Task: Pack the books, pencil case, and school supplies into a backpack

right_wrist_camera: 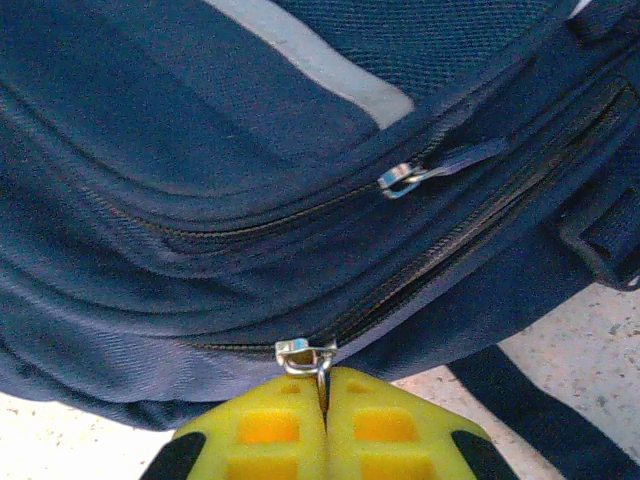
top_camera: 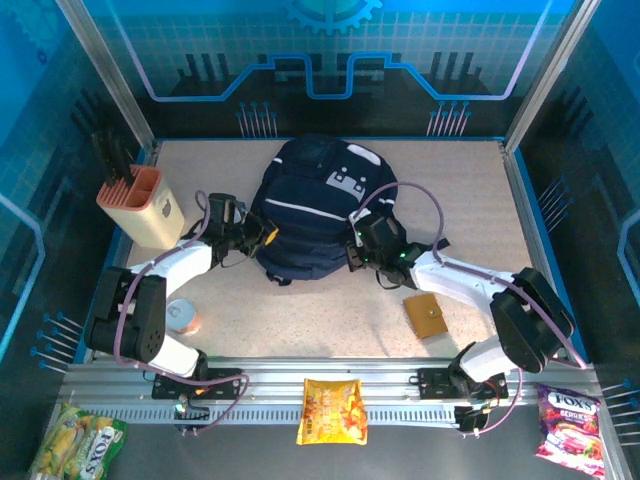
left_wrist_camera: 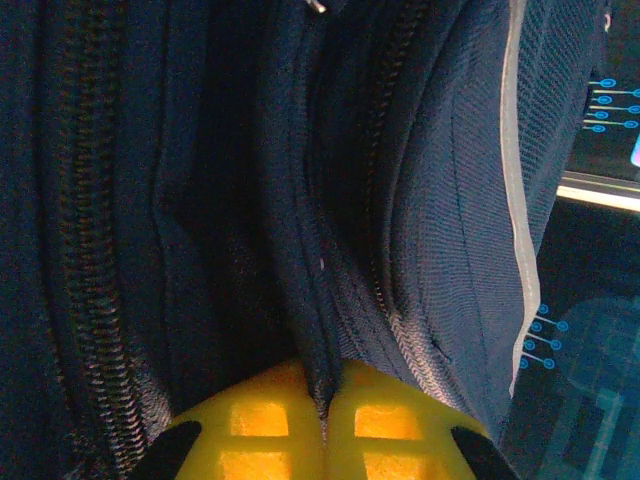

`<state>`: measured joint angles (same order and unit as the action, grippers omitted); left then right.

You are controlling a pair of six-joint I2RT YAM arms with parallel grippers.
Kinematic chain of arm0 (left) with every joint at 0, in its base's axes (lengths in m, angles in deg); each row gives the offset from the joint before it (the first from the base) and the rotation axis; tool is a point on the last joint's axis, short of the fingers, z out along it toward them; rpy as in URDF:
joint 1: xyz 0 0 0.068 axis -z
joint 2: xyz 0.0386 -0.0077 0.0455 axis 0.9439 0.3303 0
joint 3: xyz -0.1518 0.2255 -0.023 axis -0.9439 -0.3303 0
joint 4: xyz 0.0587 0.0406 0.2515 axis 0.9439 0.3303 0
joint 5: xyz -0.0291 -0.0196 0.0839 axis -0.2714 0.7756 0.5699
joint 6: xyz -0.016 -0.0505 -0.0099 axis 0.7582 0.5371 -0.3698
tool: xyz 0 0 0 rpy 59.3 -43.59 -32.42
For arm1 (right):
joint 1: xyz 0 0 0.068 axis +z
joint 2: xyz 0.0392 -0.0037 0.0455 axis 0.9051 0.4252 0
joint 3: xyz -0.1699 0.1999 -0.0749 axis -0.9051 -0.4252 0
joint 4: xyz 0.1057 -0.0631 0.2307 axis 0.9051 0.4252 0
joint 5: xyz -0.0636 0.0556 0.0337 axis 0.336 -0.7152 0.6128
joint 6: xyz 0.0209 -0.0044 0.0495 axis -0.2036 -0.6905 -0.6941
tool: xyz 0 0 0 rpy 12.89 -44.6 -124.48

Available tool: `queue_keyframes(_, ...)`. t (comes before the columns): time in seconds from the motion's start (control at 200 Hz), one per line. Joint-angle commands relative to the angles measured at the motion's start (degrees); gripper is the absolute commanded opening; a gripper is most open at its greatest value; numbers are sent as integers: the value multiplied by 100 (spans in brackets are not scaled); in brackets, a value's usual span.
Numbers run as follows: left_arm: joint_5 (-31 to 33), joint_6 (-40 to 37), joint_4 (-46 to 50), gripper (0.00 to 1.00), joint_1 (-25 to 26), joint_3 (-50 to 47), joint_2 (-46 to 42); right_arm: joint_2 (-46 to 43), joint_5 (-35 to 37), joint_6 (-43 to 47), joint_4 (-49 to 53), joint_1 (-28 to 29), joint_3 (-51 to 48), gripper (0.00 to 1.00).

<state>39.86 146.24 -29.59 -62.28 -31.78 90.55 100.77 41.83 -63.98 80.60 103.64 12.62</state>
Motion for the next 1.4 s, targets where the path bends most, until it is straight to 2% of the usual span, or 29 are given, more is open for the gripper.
queue_keyframes(0.0, -14, -395, 274, 0, -186, 185, 27, 157, 108, 128, 527, -502, 341, 0)
queue_keyframes(0.19, -156, -612, 484, 0, -235, 248, 31, 602, -31, -107, 563, -1185, 817, 4)
queue_keyframes(0.285, -187, -682, 567, 0, -254, 267, 20, 1045, 43, -227, 1174, -1465, 1459, 4)
queue_keyframes(0.505, -226, -732, 605, 0, -276, 273, -6, 1715, 148, -67, 1761, -1720, 2334, 10)
queue_keyframes(0.84, -353, -810, 667, 0, -271, 381, 64, 1583, 7, 44, 1735, -2046, 2464, 24)
queue_keyframes(1.066, -384, -827, 678, 0, -271, 384, 43, 1141, -185, -49, 1550, -2044, 2096, 24)
queue_keyframes(1.141, -414, -837, 680, 0, -271, 388, 48, 1028, -305, -53, 1585, -2044, 2036, 30)
queue_keyframes(1.256, -465, -834, 682, 0, -272, 396, 59, 738, -483, -82, 1560, -2039, 1862, 47)
queue_keyframes(1.396, -508, -817, 666, 0, -271, 376, 50, 349, -691, -232, 1334, -2044, 1570, 56)
